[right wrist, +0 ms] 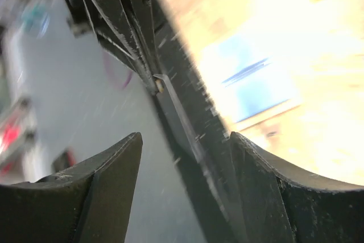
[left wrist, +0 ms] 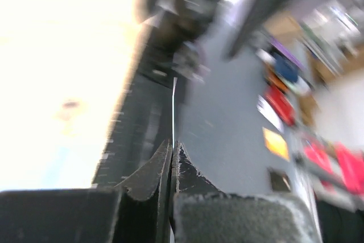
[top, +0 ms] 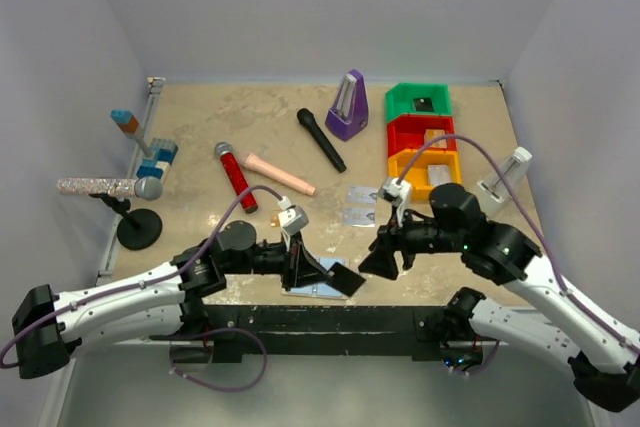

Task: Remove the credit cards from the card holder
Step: Place the credit card at the center of the board.

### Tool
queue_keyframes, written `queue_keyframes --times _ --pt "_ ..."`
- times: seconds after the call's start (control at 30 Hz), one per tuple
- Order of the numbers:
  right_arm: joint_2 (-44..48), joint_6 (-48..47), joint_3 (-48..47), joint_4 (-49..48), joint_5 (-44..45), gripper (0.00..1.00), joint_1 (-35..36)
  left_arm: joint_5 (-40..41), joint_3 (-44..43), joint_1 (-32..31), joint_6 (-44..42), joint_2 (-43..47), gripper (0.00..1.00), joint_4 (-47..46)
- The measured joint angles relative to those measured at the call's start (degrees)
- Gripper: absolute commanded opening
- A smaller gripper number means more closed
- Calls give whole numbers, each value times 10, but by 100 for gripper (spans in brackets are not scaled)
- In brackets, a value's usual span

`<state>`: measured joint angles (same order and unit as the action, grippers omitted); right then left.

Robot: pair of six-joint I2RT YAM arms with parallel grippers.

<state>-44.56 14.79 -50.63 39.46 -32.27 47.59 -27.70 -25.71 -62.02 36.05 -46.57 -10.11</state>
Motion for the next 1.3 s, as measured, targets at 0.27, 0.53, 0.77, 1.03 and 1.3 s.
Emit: queue_keyframes --times 0.27,0.53,0.77,1.03,1.3 --pt "116 63 10 4 154 66 -23 264 0 93 75 6 0 125" --pt "144 109 87 4 185 65 -23 358 -35 133 116 -117 0 152" --pt "151 129 99 -2 184 65 -23 367 -57 161 125 -210 0 101" --pt "157 135 106 -6 182 66 -23 348 -57 173 144 -276 0 45" --pt "157 135 108 -9 180 66 -23 331 -64 174 171 -317 0 1"
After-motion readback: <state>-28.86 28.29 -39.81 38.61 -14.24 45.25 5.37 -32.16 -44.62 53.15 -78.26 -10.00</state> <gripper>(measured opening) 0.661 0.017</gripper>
